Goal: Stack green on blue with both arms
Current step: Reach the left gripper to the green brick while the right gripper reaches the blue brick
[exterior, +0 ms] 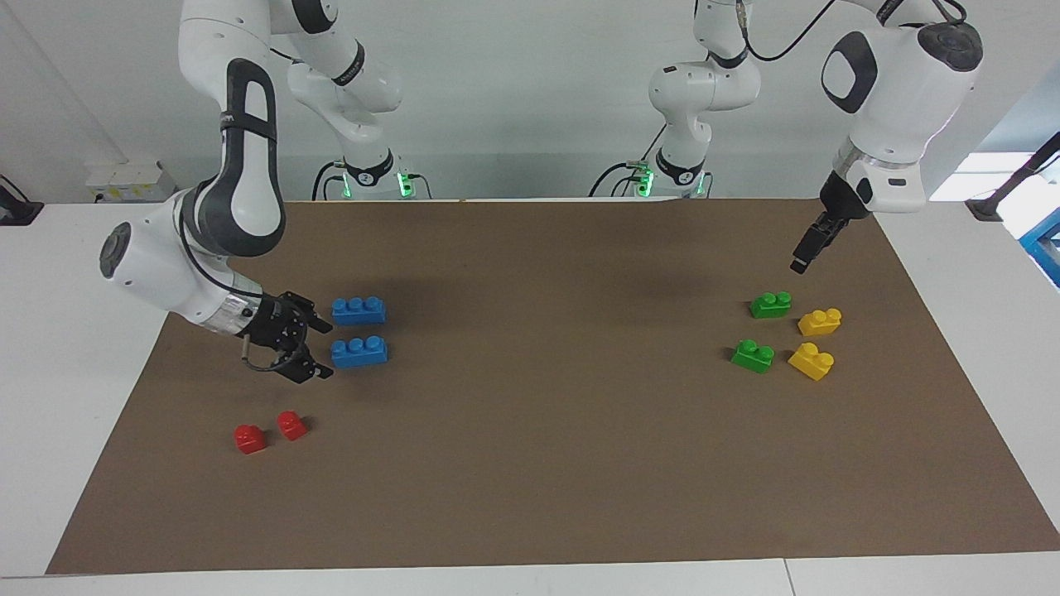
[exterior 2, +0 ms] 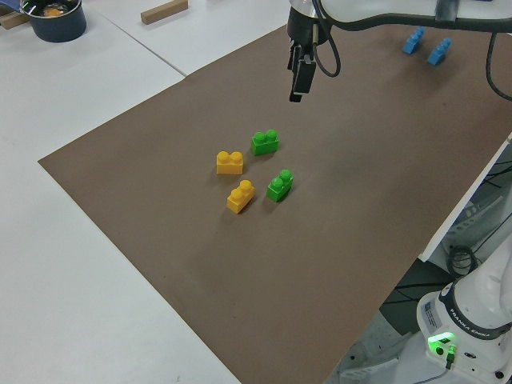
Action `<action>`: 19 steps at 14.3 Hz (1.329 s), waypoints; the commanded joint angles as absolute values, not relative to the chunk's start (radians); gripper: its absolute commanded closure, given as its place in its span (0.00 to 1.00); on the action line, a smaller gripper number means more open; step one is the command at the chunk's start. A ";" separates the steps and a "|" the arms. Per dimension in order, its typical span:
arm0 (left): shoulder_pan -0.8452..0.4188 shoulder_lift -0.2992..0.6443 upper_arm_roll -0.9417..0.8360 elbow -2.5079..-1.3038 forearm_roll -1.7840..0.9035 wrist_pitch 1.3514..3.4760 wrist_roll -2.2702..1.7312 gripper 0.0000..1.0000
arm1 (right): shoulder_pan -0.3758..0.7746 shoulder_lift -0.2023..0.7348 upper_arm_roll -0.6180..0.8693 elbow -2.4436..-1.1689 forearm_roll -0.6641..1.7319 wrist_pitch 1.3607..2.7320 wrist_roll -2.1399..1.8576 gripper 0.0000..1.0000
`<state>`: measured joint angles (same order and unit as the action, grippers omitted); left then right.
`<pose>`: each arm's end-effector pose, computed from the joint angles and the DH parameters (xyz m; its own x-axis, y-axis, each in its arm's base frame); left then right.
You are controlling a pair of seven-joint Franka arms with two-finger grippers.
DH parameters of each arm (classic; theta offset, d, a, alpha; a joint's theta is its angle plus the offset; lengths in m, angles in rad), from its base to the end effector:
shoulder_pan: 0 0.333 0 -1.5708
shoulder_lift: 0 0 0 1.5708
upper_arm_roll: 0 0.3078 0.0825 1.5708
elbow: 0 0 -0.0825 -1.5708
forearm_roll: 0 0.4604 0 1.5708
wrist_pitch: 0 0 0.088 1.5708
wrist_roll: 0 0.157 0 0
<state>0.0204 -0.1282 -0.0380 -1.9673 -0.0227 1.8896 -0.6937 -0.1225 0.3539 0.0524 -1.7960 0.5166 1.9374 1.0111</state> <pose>0.6040 -0.0138 0.4539 0.7751 0.6313 0.0278 0.6299 -0.7754 0.0453 0.6782 0.0086 0.2521 0.2156 -0.8400 -0.4980 -0.9704 -0.2410 -0.0137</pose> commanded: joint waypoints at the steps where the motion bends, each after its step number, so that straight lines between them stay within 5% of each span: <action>1: 0.018 -0.164 -0.034 -2.046 -0.037 1.948 -0.730 0.00 | -0.126 0.373 0.054 -1.786 0.528 1.922 1.022 0.05; 19: 0.018 0.126 -0.034 -2.137 -0.037 2.465 -1.015 0.00 | -0.216 0.399 0.054 -1.876 0.526 1.943 0.830 0.04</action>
